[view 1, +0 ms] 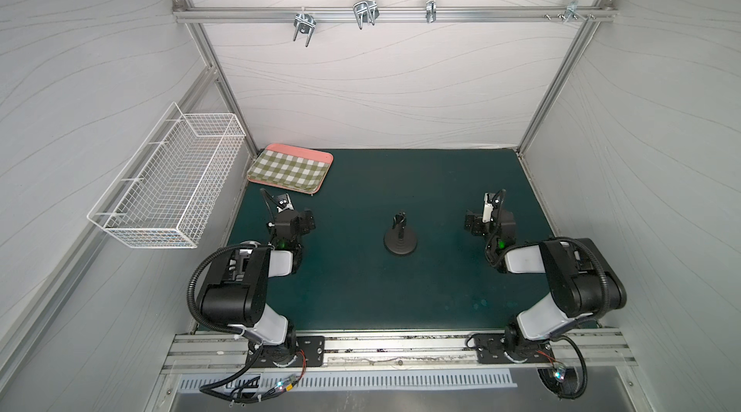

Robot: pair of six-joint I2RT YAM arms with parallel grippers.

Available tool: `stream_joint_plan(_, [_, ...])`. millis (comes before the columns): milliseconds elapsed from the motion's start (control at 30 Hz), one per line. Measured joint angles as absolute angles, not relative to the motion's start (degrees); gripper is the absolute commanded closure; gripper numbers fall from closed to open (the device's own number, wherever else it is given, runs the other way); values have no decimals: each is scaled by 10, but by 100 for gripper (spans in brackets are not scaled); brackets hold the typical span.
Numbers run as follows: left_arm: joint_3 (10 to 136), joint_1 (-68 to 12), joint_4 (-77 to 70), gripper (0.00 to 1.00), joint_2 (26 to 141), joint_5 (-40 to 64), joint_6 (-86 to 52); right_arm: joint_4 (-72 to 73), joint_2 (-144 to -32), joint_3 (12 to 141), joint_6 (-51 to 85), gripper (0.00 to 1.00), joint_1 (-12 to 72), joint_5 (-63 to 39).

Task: Assemble a microphone stand
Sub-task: Reset both arms

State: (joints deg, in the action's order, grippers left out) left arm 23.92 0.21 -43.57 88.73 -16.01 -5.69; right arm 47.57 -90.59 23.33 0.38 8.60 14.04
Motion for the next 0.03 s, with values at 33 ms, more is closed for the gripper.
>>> stream_joint_plan(33, [239, 2, -435, 0, 887, -159, -57, 476, -906, 233, 4, 1, 86, 140])
